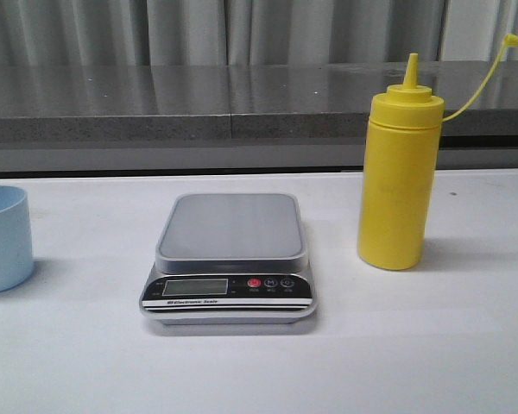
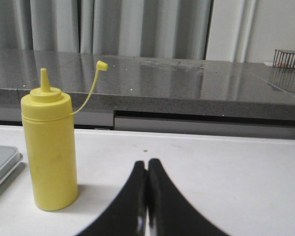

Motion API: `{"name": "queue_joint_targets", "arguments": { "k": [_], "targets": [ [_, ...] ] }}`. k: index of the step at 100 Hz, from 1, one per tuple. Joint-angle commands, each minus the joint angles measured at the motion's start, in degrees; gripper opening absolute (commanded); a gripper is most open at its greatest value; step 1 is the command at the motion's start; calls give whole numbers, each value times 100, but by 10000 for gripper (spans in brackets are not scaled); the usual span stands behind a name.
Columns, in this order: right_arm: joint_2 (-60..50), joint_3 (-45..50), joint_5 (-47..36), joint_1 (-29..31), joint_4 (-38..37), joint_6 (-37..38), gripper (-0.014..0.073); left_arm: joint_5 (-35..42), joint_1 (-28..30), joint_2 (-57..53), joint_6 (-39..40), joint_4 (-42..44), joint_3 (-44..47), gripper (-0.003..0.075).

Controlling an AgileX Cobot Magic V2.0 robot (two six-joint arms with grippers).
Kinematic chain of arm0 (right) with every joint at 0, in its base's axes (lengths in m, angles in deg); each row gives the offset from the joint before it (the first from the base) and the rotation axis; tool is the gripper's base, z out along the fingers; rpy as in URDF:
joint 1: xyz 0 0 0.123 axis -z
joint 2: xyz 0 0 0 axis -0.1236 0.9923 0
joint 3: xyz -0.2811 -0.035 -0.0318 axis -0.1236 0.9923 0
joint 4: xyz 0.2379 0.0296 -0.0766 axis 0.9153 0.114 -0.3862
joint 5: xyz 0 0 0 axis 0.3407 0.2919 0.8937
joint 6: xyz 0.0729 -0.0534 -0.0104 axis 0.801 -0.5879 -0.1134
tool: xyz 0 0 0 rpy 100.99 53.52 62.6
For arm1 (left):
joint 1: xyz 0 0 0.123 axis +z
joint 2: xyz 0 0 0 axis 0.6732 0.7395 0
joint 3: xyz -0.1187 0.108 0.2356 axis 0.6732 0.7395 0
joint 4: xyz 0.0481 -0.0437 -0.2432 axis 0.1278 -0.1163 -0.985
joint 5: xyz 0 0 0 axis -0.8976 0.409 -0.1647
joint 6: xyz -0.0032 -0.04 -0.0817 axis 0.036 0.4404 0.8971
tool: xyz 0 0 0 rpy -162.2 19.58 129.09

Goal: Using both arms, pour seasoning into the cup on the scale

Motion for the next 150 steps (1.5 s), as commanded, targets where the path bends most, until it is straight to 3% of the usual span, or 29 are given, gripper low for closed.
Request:
{"name": "queue_joint_targets", "arguments": {
  "k": [1, 18, 25, 37, 49, 59, 85, 150],
  "targets": [
    [-40, -9, -405, -7, -60, -48, -66, 315, -32, 298, 27, 440, -331, -17],
    [-40, -9, -405, -7, -60, -48, -66, 488, -32, 892, 413, 1096, -391, -10],
    [-40, -9, -405, -7, -60, -48, -66, 511, -32, 1163, 413, 1045, -391, 38],
    [-40, -9, -405, -7, -60, -48, -66, 574, -32, 1552, 413, 1022, -391, 253],
    [-40, -9, -405, -7, -60, -48, -66, 796, -32, 1816, 901, 1125, -391, 566],
    [-40, -9, -405, -7, -60, -48, -66, 998, -1, 2003, 1287, 1311, -391, 682],
    [-40, -9, -405, -7, -60, -48, -66, 1187, 427, 2793, 1398, 1277, -391, 657],
    [-40, -9, -405, -7, -60, -48, -66, 1308, 414, 4242, 1349, 1000, -1152, 653]
  ]
}}
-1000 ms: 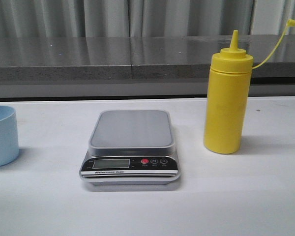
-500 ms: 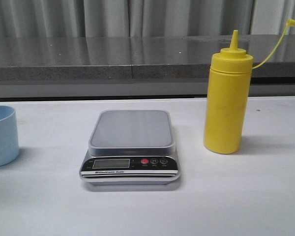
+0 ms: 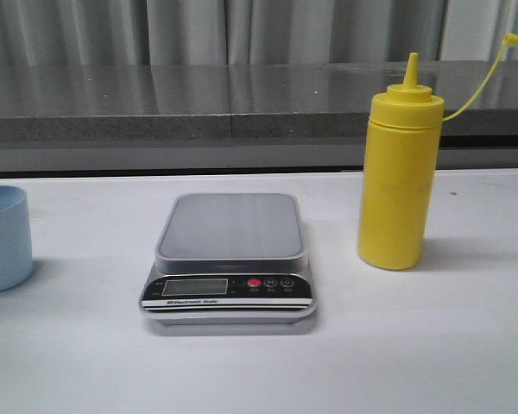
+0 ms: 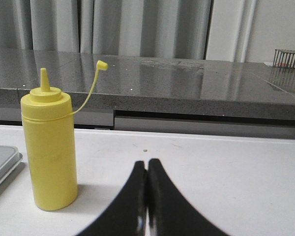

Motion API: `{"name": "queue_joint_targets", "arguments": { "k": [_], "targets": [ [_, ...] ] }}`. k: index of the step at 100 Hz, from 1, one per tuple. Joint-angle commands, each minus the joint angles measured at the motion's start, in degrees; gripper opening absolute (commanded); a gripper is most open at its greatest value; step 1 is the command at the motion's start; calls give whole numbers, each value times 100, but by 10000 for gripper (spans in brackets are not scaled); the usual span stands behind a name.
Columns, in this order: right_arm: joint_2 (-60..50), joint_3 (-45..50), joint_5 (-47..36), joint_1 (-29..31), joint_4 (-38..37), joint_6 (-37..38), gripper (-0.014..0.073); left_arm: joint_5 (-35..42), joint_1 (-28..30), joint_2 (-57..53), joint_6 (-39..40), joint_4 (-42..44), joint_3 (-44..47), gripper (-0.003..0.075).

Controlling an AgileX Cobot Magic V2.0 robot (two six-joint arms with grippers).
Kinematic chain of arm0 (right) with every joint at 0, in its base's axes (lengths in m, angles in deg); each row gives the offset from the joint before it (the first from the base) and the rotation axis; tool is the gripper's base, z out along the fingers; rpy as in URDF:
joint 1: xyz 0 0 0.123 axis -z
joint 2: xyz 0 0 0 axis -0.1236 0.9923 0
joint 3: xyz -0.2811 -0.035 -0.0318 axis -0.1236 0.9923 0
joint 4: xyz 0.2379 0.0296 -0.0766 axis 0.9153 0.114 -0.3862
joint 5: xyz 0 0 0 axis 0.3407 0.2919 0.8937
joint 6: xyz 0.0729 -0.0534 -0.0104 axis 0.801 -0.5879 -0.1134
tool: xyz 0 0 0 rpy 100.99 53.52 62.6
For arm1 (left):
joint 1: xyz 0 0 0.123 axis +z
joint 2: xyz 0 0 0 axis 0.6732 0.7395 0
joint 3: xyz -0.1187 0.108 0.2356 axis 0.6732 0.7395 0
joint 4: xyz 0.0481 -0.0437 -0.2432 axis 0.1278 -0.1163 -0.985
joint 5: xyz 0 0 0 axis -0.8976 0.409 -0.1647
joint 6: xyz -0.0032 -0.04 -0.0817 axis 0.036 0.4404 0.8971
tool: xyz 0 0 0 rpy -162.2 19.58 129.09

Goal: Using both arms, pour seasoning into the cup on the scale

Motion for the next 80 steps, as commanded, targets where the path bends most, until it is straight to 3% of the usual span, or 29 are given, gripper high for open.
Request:
{"name": "queue_joint_targets", "arguments": {
  "k": [1, 38, 48, 57, 80],
  "targets": [
    [-40, -9, -405, -7, -60, -48, -66, 257, 5, -40, 22, -36, -204, 653],
    [-40, -9, -405, -7, -60, -48, -66, 267, 5, 477, -199, -180, -204, 652],
    [-40, -9, -405, -7, -60, -48, -66, 267, 5, 526, -224, -180, -204, 610],
    [-40, -9, -405, -7, -60, -48, -66, 267, 5, 578, -224, -180, -204, 510],
    [-40, -9, -405, -7, -60, -48, -66, 363, 5, 586, -233, -264, -204, 156]
  ]
}}
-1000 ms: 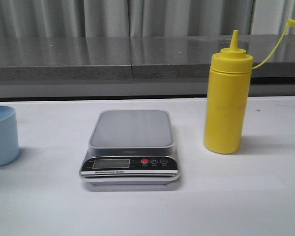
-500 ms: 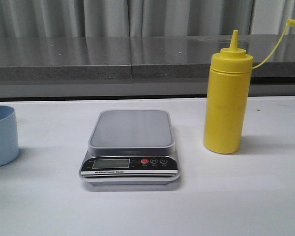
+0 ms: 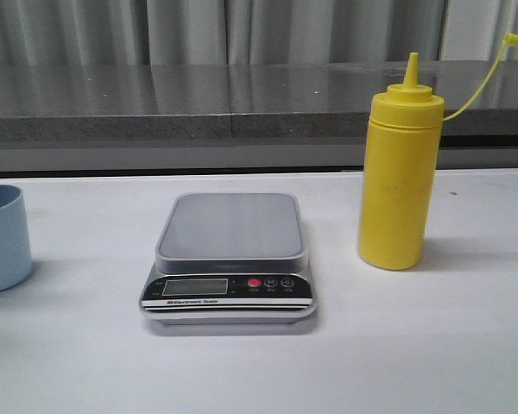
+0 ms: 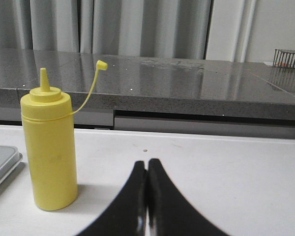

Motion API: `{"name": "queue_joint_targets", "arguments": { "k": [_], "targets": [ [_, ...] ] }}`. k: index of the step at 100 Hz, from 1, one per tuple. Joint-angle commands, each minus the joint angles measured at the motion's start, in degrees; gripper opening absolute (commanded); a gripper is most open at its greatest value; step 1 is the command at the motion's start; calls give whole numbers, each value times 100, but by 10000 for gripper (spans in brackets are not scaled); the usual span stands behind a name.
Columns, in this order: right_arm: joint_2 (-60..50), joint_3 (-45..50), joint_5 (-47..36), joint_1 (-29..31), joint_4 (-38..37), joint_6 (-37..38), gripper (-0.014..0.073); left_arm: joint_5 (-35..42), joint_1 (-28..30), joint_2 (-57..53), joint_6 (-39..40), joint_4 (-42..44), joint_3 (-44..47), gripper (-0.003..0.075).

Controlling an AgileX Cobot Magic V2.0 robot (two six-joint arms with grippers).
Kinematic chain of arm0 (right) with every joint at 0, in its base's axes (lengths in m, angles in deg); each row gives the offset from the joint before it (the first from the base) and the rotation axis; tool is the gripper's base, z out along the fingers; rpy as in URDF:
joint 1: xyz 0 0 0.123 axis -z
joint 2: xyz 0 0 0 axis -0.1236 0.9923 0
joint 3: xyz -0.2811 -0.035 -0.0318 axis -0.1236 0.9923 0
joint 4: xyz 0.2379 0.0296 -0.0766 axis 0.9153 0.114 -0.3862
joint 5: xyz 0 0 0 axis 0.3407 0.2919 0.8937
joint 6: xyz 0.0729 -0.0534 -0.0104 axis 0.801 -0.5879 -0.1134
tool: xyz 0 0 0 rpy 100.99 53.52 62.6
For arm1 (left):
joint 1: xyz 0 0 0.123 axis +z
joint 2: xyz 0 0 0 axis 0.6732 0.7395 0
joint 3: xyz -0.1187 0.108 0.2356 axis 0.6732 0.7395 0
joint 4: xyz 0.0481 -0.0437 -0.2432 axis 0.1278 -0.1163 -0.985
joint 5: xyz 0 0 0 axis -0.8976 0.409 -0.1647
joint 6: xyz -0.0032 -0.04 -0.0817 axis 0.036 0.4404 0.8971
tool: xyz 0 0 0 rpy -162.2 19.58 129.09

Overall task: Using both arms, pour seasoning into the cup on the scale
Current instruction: 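Grasp the light-blue cup with the left gripper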

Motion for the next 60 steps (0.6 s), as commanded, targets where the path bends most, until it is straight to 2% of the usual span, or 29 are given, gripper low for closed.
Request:
{"name": "queue_joint_targets", "arguments": {
  "k": [1, 13, 41, 60],
  "targets": [
    [-40, -9, -405, -7, -60, -48, -66, 254, 5, -205, -15, -87, -171, 137],
    [-40, -9, -405, -7, -60, -48, -66, 316, 5, -205, -15, -174, -171, -20],
    [-40, -9, -405, -7, -60, -48, -66, 163, 5, -218, -43, -254, -452, -17],
    [-40, -9, -405, -7, -60, -48, -66, -176, 5, -218, -616, -769, -870, -18]
  ]
}}
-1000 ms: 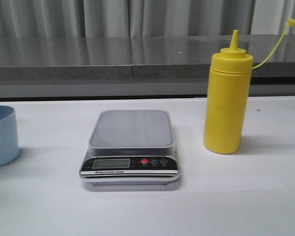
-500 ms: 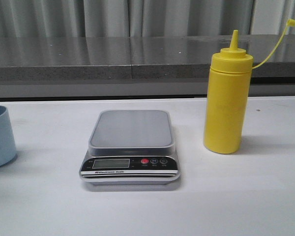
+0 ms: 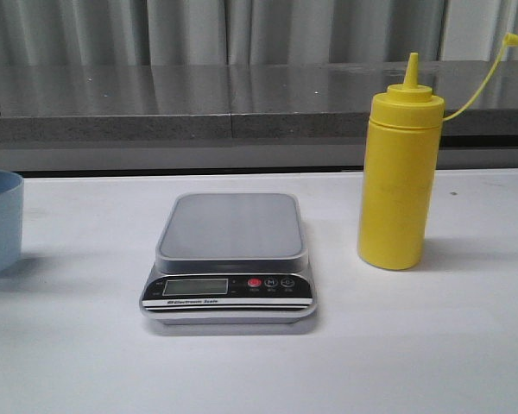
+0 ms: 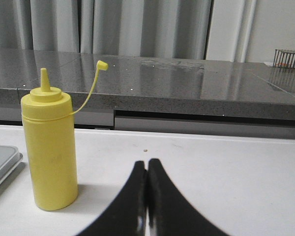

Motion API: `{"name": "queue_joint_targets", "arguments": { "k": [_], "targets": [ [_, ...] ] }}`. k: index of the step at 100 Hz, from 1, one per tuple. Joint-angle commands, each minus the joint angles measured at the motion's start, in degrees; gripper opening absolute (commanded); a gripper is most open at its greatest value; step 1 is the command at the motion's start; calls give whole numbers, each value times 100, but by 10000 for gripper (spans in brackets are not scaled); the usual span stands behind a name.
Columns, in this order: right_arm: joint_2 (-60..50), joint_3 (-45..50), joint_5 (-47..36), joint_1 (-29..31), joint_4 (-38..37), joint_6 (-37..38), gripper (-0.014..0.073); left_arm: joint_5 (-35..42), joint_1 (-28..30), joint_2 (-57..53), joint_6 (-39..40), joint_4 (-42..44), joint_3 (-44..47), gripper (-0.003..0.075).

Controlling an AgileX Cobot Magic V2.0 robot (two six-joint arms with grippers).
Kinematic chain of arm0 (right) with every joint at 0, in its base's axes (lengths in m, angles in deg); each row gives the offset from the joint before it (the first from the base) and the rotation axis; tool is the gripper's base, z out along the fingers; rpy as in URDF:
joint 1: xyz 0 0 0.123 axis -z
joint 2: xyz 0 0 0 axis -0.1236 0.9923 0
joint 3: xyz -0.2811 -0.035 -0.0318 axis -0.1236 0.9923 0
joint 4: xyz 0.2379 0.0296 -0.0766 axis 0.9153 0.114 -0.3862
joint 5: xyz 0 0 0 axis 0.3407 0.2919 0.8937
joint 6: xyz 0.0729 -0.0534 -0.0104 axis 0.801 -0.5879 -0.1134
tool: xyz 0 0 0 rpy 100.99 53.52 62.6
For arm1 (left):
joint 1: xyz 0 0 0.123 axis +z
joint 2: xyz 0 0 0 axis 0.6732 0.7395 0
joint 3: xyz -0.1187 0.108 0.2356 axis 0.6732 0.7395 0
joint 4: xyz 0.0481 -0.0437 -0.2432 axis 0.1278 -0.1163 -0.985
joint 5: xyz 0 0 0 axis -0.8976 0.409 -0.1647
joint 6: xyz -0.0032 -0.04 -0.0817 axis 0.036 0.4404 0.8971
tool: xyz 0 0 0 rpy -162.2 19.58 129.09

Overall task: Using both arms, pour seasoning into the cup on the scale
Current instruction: 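Grasp the light-blue cup with the left gripper, then carry the cup with the left gripper and set it on the scale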

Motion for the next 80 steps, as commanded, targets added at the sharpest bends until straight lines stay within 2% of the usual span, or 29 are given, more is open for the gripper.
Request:
{"name": "queue_joint_targets", "arguments": {
  "k": [1, 20, 32, 56, 80],
  "targets": [
    [-40, -9, -405, -7, -60, -48, -66, 33, 5, -218, -269, -369, -357, -18],
    [-40, -9, -405, -7, -60, -48, -66, -119, -6, -218, -566, -1079, -733, -18],
    [-40, -9, -405, -7, -60, -48, -66, -202, -191, -218, -566, -1219, -983, -18],
    [-40, -9, -405, -7, -60, -48, -66, -243, -1063, -150, -542, -1255, -1413, -18],
    [-40, -9, -405, -7, -60, -48, -66, -393, -1682, 378, -478, -1362, -1982, -18]
  ]
}}
